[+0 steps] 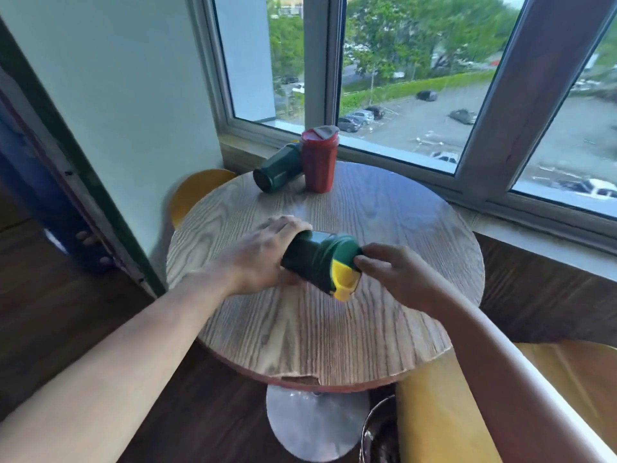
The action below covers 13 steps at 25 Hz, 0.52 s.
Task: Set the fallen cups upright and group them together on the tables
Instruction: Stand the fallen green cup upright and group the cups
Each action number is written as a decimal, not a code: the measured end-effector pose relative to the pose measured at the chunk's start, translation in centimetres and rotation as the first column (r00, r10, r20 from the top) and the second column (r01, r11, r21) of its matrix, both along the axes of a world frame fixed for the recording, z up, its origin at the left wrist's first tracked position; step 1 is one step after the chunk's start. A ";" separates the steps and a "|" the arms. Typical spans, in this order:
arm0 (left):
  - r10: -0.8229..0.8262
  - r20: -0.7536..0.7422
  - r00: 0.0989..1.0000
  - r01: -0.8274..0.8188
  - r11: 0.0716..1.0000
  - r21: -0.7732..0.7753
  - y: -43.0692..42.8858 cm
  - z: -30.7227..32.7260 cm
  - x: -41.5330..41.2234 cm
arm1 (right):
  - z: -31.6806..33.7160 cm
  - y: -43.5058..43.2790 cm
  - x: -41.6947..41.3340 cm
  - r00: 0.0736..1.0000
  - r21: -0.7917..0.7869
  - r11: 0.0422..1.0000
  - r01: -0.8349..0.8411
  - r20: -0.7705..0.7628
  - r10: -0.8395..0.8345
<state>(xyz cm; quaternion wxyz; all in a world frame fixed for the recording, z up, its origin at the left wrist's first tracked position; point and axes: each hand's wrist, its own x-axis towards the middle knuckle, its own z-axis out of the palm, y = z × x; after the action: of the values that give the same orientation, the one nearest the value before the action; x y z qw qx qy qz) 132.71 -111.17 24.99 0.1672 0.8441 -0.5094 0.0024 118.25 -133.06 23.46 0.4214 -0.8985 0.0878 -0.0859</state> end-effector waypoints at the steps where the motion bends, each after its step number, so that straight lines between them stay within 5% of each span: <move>1: -0.005 -0.044 0.999 0.002 0.998 -0.059 -0.2 0.0 0.7 | 0.5 0.3 0.6 0.997 0.117 0.992 0.046 0.060 -0.054; 5: 0.022 -0.287 0.958 -0.116 0.943 -0.313 -2.4 0.3 2.1 | 3.0 1.5 3.6 0.959 0.625 0.773 0.108 0.139 -0.247; 8: -0.006 -0.479 0.878 -0.211 0.893 -0.397 -4.7 -0.4 3.0 | 3.8 1.7 5.9 0.943 0.696 0.711 0.106 0.157 -0.294; 13: -0.002 -0.575 0.818 -0.278 0.874 -0.398 -6.3 -2.2 3.5 | 3.3 1.3 7.4 0.942 0.669 0.720 0.183 0.089 -0.323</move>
<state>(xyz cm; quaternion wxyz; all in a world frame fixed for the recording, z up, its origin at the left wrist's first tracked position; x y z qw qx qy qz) 136.23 -117.46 22.83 0.5051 0.7778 -0.3576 -0.1098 125.70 -131.76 26.79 0.6982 -0.6612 0.1919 -0.1964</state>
